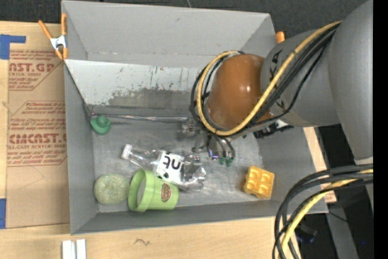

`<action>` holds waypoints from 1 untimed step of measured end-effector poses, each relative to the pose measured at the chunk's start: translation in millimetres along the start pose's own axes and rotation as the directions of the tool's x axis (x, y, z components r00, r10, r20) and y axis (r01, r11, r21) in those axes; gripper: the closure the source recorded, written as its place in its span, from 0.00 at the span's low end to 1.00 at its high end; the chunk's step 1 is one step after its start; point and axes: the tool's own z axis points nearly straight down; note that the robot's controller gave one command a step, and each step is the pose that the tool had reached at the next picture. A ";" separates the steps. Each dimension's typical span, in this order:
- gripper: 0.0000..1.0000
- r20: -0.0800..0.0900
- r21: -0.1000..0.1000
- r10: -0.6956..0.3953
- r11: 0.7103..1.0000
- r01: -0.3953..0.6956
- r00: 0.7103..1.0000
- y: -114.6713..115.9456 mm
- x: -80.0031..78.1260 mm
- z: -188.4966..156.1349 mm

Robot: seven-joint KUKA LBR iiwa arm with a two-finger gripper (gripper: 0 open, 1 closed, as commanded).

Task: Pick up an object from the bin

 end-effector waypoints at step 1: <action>1.00 -0.028 0.004 -0.004 1.000 0.004 1.000 -1.0 4.9 -1.6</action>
Offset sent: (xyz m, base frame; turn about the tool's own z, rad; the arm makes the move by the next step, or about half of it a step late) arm 0.0000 0.0000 0.0000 0.0000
